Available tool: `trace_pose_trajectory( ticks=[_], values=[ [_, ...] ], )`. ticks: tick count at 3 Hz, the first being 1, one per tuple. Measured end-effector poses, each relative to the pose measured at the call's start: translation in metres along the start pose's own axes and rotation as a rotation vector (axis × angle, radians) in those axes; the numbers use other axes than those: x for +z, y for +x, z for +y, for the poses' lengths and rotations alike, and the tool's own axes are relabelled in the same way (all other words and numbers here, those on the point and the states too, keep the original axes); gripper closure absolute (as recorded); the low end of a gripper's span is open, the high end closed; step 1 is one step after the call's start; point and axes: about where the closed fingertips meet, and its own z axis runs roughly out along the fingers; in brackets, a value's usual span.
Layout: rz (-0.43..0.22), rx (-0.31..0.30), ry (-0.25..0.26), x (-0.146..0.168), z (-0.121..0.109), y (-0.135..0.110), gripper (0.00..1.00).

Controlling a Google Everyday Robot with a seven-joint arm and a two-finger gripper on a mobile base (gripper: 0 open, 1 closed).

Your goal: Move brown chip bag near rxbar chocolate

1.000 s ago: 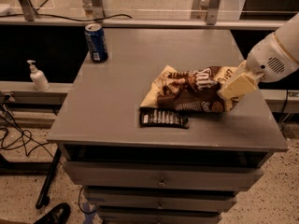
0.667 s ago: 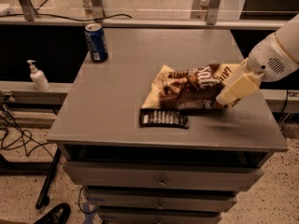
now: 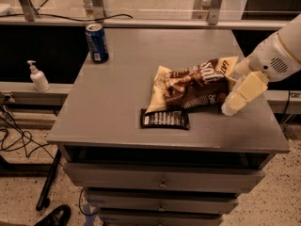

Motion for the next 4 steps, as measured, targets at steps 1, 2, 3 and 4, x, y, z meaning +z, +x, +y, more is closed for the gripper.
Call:
trace_pose_trajectory(
  ticks=[1, 2, 3, 4],
  values=[
    [-0.008, -0.039, 0.097, -0.032, 0.001, -0.004, 0.00],
    [-0.028, -0.089, 0.252, -0.086, 0.002, -0.009, 0.00],
    [-0.110, -0.131, 0.361, -0.137, 0.002, -0.009, 0.00],
    [-0.120, -0.136, 0.355, -0.137, 0.005, -0.011, 0.00]
  ],
)
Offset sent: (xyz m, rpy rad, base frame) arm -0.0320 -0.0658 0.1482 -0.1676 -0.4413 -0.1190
